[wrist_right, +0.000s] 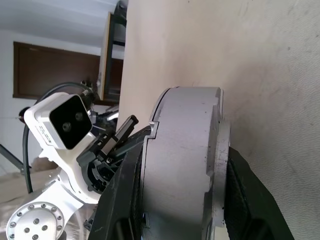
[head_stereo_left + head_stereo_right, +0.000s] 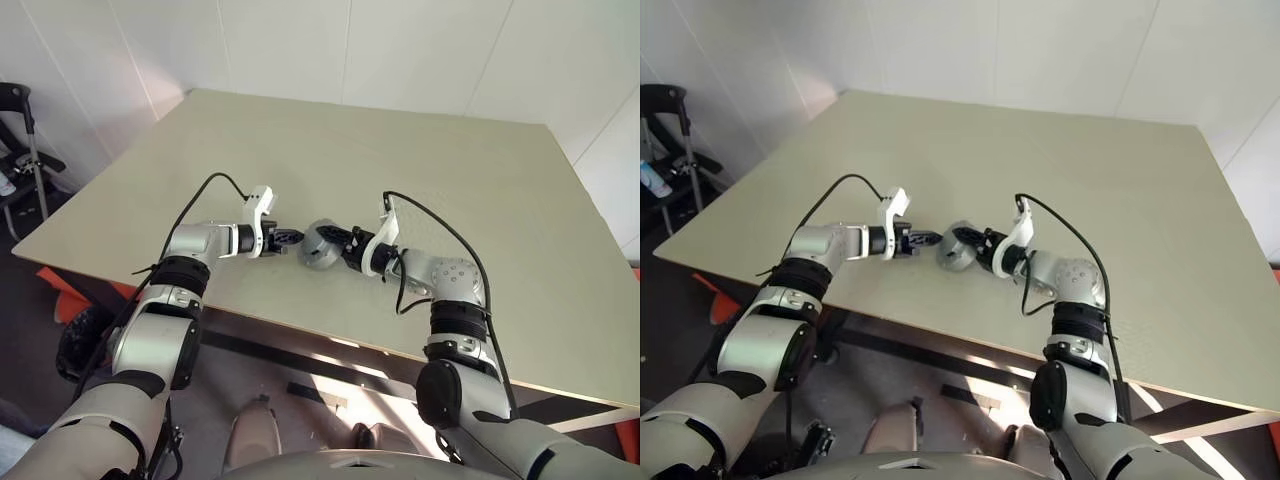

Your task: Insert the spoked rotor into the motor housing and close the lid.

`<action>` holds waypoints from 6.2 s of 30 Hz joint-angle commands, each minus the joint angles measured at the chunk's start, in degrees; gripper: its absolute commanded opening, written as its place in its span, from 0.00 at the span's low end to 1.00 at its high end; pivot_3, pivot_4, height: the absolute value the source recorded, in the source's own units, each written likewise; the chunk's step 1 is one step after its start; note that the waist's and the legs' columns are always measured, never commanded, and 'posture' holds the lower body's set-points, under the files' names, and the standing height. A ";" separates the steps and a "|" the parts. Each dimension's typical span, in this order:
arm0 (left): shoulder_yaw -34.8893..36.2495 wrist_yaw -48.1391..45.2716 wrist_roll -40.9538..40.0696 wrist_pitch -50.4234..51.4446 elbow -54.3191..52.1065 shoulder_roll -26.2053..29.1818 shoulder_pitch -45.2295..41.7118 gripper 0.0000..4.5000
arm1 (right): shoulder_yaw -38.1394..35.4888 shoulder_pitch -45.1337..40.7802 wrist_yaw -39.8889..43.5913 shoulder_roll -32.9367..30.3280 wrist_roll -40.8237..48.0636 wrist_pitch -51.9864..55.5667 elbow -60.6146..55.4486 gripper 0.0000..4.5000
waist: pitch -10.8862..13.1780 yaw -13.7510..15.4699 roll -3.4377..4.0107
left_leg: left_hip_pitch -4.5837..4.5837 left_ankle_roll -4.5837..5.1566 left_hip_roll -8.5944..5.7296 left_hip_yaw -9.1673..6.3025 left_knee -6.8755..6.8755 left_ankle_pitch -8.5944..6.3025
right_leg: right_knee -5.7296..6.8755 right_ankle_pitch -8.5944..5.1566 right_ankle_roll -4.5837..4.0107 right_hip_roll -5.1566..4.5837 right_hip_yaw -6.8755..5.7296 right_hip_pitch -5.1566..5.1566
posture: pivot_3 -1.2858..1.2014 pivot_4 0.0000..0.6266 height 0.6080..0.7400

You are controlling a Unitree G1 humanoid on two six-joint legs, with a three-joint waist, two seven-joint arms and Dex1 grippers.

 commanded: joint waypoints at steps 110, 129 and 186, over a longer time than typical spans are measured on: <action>40.34 14.84 -37.58 25.95 12.81 -6.52 -8.67 0.50 | 0.71 -6.22 -16.10 1.80 34.59 -13.15 -5.49 0.43 | 0.01 0.08 -0.01 | -1.12 0.13 0.05 -0.27 0.97 -0.07 | 0.63 0.25 0.39 -0.06 -0.23 -0.78 | 0.52 0.00 1.00; 39.77 15.62 -37.12 23.25 13.16 -6.31 -8.75 0.50 | 4.97 -5.11 -10.92 0.17 29.23 -14.66 -7.42 0.87 | 0.01 0.10 -0.01 | -1.16 0.13 0.05 -0.28 0.99 -0.07 | 0.62 0.26 0.39 -0.06 -0.26 -0.78 | 0.52 0.00 1.00; 37.98 32.88 -24.93 -8.10 15.88 3.16 -0.36 0.56 | 3.61 -5.69 -3.67 -6.29 9.99 -24.29 -2.28 1.00 | 0.00 -0.24 -0.04 | -0.95 0.12 0.08 -0.25 1.27 -0.07 | 0.72 0.42 0.34 -0.09 -0.16 -0.62 | 0.52 0.00 1.00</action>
